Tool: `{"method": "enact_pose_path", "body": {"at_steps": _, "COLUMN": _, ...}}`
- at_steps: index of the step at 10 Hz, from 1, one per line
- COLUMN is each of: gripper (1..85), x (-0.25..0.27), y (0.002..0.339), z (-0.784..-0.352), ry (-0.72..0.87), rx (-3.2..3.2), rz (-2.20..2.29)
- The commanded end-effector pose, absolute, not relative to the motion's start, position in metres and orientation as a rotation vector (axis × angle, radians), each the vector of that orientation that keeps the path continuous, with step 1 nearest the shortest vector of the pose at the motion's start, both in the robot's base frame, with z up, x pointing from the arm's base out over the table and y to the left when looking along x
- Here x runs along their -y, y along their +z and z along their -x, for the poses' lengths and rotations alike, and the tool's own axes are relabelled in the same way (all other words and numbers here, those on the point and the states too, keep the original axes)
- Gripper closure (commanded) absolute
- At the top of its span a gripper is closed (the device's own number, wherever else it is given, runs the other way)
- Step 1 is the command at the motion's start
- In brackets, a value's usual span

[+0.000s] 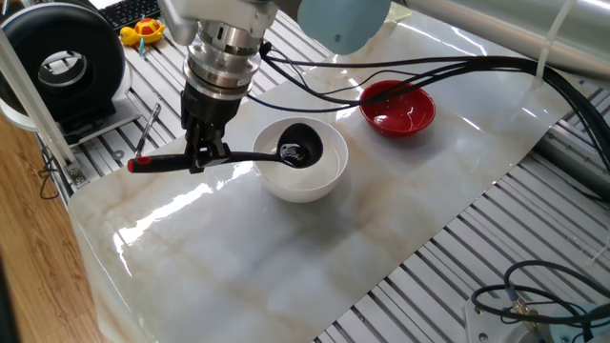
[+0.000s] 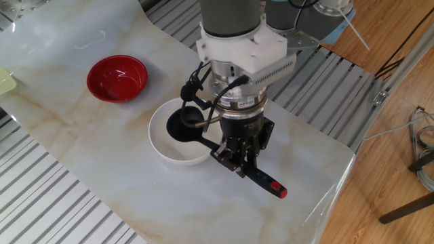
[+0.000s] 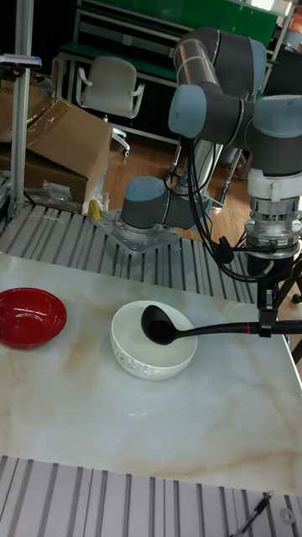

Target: Scoop water with a large spoon from one bowl to another

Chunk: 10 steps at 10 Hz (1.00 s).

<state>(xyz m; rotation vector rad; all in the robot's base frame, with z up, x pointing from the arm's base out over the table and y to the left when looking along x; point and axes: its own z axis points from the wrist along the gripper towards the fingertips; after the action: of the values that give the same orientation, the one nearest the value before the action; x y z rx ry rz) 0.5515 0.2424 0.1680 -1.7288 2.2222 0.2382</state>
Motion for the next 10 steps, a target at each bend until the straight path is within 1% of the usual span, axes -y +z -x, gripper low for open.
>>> {"method": "enact_pose_path", "body": {"at_steps": 1, "gripper": 84.3, "x": -0.2425, "y": 0.1768, "z": -0.5514, "ry": 0.264, "rx": -2.222, "rz": 1.71}}
{"method": "enact_pose_path", "body": {"at_steps": 10, "gripper": 84.3, "x": -0.2364, "y": 0.178, "z": -0.5529, "ry": 0.241, "rx": -2.234, "rz": 1.699}}
